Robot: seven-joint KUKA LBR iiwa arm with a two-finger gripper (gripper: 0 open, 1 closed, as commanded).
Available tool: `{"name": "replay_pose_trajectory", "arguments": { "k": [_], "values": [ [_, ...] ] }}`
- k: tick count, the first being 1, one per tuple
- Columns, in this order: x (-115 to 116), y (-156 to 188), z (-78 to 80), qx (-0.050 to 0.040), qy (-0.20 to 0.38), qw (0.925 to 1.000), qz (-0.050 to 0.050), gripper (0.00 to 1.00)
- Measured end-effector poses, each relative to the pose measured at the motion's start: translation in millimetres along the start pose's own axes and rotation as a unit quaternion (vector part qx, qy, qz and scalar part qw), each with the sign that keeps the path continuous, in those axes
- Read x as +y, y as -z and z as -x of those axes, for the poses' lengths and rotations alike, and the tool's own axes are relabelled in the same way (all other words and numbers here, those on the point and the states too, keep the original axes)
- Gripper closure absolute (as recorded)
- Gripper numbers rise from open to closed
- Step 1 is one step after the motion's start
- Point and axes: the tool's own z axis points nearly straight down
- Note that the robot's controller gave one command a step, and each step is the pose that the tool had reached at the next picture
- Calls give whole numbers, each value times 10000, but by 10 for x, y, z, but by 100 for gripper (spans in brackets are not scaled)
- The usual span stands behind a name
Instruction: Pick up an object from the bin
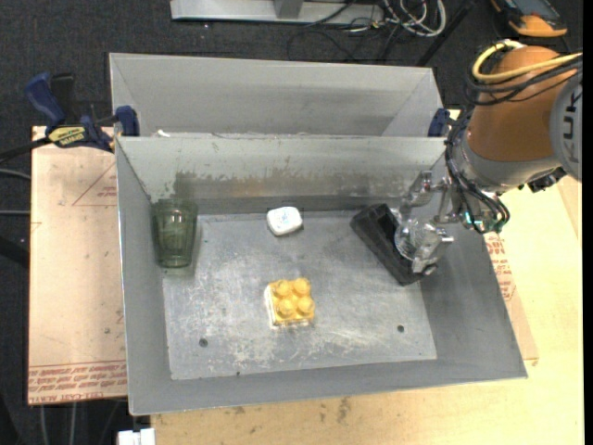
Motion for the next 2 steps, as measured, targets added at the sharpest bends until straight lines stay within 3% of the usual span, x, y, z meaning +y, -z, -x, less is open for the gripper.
{"name": "replay_pose_trajectory", "arguments": {
  "k": [1, 2],
  "values": [
    [3, 42, 19, -37, 10, 10000, -5, 0],
    [-75, -359, 263, -95, -244, 9997, -9, 0]
  ]
}}
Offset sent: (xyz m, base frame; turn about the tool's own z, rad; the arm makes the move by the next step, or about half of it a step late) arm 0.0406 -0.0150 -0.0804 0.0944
